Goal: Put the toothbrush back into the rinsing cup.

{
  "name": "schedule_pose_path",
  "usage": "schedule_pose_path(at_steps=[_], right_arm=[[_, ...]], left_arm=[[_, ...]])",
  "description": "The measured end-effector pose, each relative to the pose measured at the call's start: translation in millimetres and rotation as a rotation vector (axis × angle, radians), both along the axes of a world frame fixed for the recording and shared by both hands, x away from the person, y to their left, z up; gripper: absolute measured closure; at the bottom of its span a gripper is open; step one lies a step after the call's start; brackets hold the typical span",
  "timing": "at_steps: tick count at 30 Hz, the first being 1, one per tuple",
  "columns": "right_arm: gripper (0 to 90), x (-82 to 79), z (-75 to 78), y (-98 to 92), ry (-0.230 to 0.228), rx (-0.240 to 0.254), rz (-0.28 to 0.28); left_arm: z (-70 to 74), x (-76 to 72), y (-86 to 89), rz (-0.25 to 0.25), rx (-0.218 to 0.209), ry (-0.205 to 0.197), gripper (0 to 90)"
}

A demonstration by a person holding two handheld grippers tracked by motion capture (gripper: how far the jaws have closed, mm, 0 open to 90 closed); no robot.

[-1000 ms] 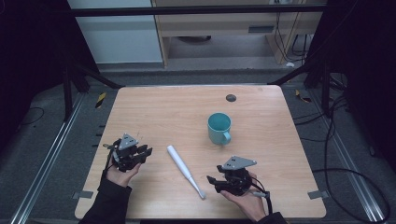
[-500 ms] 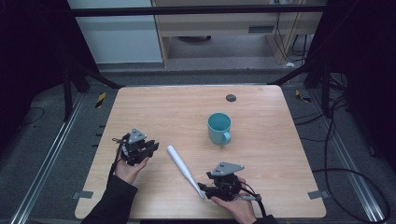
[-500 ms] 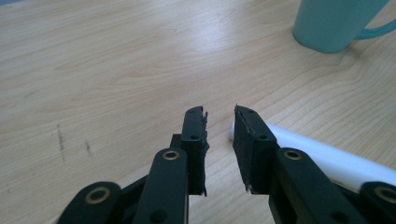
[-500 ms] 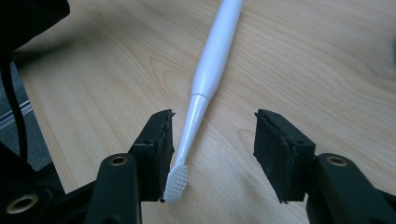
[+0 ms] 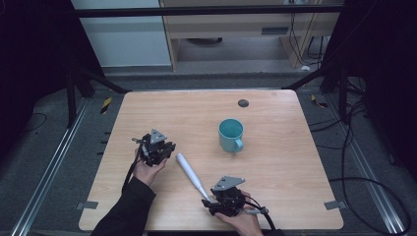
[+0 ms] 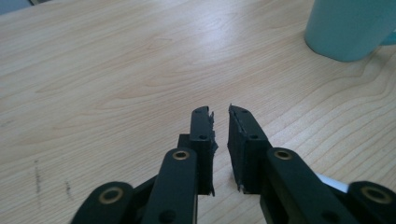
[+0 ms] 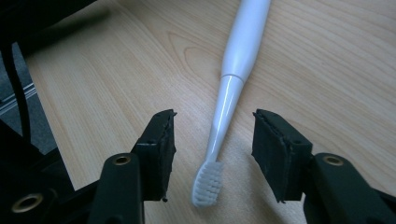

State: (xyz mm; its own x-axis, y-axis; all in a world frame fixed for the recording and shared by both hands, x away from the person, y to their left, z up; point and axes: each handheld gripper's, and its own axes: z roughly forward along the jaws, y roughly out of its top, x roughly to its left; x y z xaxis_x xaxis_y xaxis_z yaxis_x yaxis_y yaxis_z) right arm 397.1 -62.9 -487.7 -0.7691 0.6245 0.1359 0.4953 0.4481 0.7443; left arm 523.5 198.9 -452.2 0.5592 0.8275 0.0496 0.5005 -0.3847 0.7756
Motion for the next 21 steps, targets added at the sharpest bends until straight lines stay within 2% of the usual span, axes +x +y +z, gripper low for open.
schedule_pose_path(at_steps=[5, 8, 21], right_arm=[[51.2, -0.3, -3.6, 3.3, 0.014, -0.014, 0.008], [52.3, 0.2, -5.1, 4.0, 0.014, -0.016, 0.008], [57.3, 2.7, -8.1, 5.7, 0.016, -0.042, 0.000]], left_arm=[[-5.9, 3.6, -7.2, -0.012, 0.016, -0.001, 86.0], [-9.3, 8.0, -9.9, -0.019, 0.022, 0.013, 88.7], [-18.2, 14.4, -13.6, -0.046, 0.035, 0.065, 89.5]])
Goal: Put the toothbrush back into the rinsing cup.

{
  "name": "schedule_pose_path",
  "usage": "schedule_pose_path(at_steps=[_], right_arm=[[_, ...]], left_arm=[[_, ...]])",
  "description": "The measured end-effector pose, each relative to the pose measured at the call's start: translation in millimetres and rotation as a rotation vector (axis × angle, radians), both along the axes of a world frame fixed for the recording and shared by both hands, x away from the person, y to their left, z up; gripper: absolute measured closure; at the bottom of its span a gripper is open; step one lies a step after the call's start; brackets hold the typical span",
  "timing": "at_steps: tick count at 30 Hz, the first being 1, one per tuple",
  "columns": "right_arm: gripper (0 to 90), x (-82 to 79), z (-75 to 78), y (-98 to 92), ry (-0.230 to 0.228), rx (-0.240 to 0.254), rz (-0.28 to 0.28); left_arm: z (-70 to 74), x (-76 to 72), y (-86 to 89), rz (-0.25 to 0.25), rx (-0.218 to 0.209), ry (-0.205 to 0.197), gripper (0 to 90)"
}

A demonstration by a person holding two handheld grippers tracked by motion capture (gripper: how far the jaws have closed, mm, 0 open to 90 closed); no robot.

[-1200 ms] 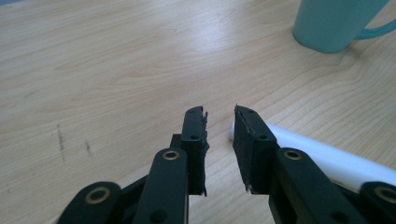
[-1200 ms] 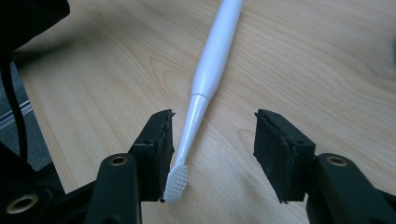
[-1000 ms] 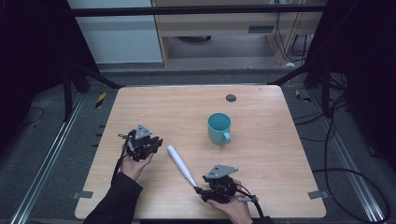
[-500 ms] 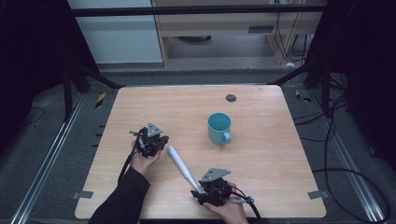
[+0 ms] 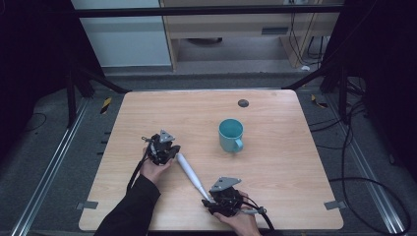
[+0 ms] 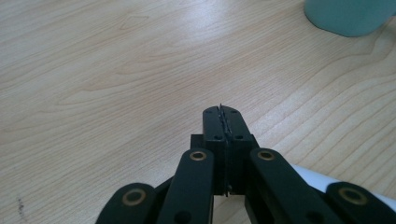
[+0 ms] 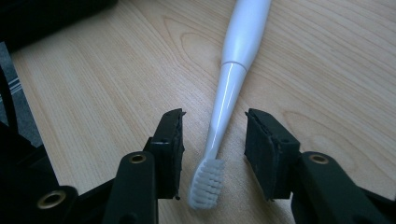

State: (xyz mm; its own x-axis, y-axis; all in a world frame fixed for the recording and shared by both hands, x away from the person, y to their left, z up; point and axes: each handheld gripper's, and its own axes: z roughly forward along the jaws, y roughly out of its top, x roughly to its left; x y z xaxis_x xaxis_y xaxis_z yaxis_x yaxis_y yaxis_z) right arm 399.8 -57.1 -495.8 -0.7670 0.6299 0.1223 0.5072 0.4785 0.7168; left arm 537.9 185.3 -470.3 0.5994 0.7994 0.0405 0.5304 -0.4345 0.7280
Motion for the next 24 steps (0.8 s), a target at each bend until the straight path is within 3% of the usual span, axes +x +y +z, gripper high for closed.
schedule_pose_path(at_steps=[24], right_arm=[[66.8, 7.8, -0.5, -4.5, -0.011, -0.030, -0.030]], left_arm=[[-6.1, -5.5, -1.7, -0.045, 0.026, 0.049, 89.7]])
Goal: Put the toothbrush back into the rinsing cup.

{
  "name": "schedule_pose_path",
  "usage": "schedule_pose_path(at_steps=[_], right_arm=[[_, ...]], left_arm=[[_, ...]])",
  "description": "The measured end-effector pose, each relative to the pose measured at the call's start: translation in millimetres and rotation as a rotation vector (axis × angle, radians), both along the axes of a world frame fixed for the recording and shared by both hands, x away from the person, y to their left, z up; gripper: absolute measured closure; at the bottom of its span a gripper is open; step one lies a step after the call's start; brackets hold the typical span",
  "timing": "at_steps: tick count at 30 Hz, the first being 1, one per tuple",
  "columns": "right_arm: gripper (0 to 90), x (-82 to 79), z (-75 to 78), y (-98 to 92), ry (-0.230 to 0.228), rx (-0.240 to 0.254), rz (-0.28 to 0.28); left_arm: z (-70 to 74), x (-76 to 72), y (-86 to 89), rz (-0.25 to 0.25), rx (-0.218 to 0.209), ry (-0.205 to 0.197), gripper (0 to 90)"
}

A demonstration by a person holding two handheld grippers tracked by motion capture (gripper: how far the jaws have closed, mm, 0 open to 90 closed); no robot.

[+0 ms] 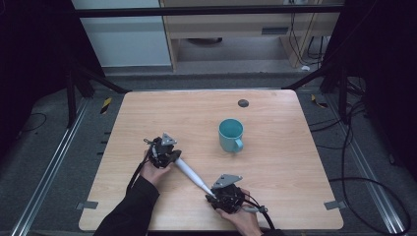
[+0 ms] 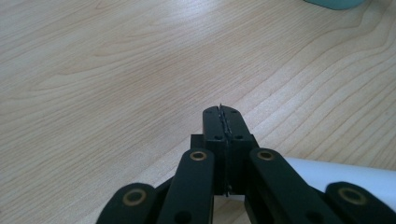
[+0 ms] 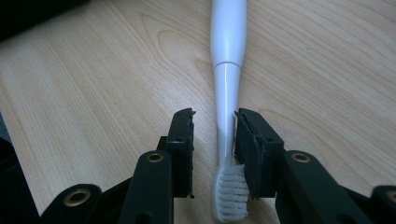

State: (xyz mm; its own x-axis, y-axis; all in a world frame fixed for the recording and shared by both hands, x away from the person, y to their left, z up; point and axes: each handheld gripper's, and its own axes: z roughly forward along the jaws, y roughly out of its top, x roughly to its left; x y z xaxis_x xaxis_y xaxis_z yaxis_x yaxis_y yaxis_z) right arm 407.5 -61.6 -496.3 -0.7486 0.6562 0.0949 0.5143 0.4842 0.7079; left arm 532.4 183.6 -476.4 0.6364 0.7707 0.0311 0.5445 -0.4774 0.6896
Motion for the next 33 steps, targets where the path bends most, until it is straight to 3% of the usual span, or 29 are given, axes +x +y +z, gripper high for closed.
schedule_pose_path(at_steps=[33], right_arm=[[71.9, 20.3, 0.3, -9.1, -0.032, -0.028, -0.056]], left_arm=[[-0.5, -14.0, 7.9, -0.037, 0.013, 0.036, 89.8]])
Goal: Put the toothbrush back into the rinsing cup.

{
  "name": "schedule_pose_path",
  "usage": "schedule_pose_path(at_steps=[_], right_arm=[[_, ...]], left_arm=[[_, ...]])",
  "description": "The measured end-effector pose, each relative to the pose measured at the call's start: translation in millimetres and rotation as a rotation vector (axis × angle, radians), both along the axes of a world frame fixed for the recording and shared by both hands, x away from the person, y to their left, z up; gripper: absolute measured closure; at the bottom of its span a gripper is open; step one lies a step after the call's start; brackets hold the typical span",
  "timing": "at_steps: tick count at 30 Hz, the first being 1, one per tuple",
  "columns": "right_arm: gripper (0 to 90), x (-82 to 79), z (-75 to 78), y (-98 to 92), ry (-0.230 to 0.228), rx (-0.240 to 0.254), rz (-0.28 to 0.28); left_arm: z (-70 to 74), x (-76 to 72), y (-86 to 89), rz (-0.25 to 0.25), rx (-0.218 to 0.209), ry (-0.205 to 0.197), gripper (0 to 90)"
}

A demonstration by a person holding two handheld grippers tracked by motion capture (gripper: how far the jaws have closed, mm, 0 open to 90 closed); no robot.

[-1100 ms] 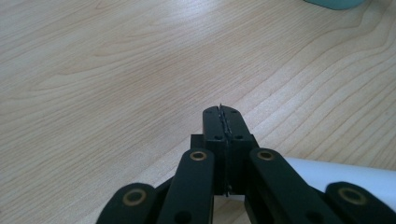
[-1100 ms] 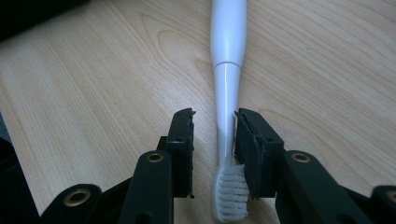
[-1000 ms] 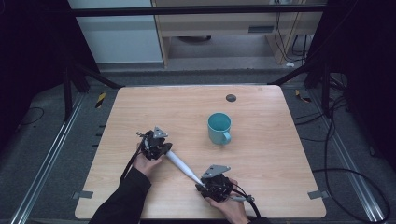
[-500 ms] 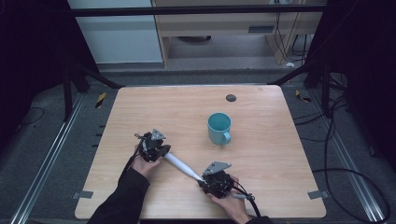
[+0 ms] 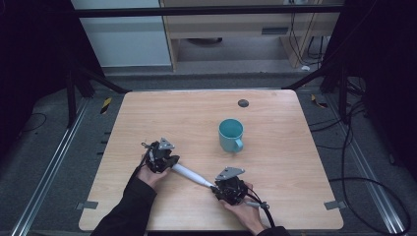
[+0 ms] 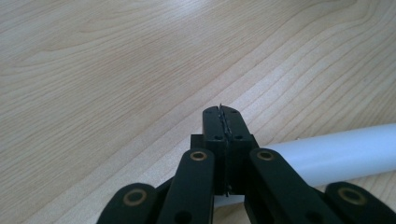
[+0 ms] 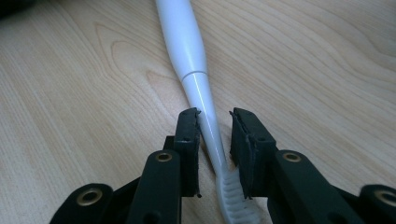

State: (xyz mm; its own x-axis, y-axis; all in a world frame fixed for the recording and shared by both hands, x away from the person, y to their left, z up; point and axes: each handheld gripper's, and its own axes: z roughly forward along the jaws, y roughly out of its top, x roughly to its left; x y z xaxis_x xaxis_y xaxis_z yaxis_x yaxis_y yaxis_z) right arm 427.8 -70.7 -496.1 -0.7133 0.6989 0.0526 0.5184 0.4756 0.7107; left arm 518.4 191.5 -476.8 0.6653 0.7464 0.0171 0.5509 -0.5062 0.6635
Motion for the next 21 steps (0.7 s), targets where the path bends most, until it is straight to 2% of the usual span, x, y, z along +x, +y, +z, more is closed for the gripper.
schedule_pose_path(at_steps=[12, 21], right_arm=[[70.3, 5.6, -0.1, -2.7, -0.012, -0.005, -0.008], [67.8, 8.3, -0.3, -2.9, -0.019, -0.010, -0.012]], left_arm=[[0.7, -4.6, 4.6, -0.005, -0.012, 0.019, 89.8], [1.0, -11.4, 9.8, -0.009, -0.014, 0.019, 89.8]])
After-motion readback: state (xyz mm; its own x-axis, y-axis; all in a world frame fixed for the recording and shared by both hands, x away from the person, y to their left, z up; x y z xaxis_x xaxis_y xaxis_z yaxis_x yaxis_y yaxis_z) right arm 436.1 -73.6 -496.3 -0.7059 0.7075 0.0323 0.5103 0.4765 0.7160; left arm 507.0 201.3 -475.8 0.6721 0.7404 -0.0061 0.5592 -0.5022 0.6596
